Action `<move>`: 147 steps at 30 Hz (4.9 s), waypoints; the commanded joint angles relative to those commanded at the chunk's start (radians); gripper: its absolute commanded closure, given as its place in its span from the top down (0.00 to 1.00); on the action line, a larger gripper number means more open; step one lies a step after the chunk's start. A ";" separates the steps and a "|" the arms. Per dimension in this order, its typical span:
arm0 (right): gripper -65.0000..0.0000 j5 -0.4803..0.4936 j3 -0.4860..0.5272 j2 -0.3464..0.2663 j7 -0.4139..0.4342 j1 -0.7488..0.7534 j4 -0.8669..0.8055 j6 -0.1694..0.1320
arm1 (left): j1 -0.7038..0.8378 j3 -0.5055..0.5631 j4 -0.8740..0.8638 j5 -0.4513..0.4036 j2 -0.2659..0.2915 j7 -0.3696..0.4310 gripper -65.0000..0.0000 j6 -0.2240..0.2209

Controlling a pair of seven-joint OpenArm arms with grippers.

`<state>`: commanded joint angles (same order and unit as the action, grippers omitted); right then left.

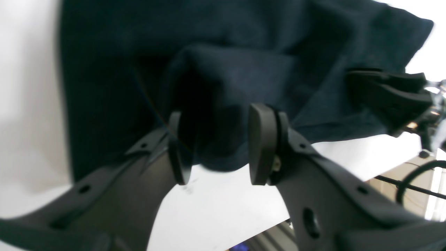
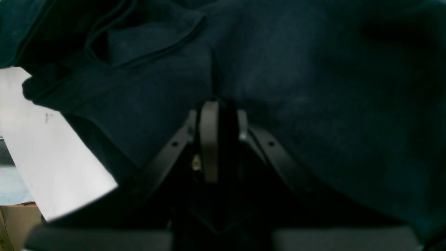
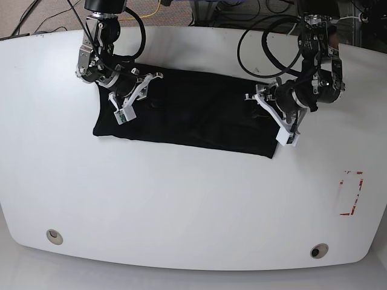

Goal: Layout the t-shirt on the table in an organized manner, then fold the t-shirt properly
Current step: 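Grasp the folded band's edge with the left gripper near its middle, then drag the grasped edge outward with the left gripper to flatten the fold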

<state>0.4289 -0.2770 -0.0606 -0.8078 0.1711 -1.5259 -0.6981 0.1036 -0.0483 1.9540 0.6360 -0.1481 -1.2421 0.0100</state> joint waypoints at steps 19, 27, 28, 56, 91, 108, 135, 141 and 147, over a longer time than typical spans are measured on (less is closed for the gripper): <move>0.10 0.002 0.000 0.000 0.000 0.002 0.000 0.000 | -0.023 0.002 -0.115 0.006 0.000 0.000 0.36 0.005; 0.10 0.002 0.000 0.000 0.000 0.002 0.000 0.000 | -0.023 -0.002 -0.115 0.008 0.028 -0.006 0.13 0.006; 0.10 0.002 0.000 0.000 0.000 0.002 0.000 0.000 | -0.023 -0.002 -0.115 0.008 0.028 -0.006 0.10 0.006; 0.10 0.002 0.000 0.000 0.000 0.002 0.000 0.000 | 0.046 -0.009 -0.153 0.143 0.186 -0.077 0.01 0.150; 0.10 0.002 0.000 0.000 0.000 0.002 0.000 0.000 | -0.094 0.135 -0.399 0.730 -0.178 -0.154 0.02 0.206; 0.10 0.002 0.000 0.000 0.000 0.002 0.000 0.000 | -0.092 0.091 -0.302 0.674 -0.238 -0.154 0.06 0.109; 0.10 0.003 0.000 0.003 0.000 0.002 0.000 0.000 | -0.126 0.192 -0.204 0.848 -0.324 -0.154 0.28 0.112; 0.10 0.003 0.000 0.003 0.000 0.002 0.000 0.000 | -0.192 0.206 -0.181 0.848 -0.364 -0.154 0.28 0.112; 0.10 0.003 0.000 0.003 0.000 0.002 0.000 0.000 | -0.287 0.203 -0.187 0.848 -0.367 -0.154 0.28 0.112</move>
<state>0.4319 -0.2770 -0.0575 -0.8078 0.1726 -1.5259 -0.6981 -0.1834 0.1542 1.7668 1.4835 -0.5148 -1.3963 0.1220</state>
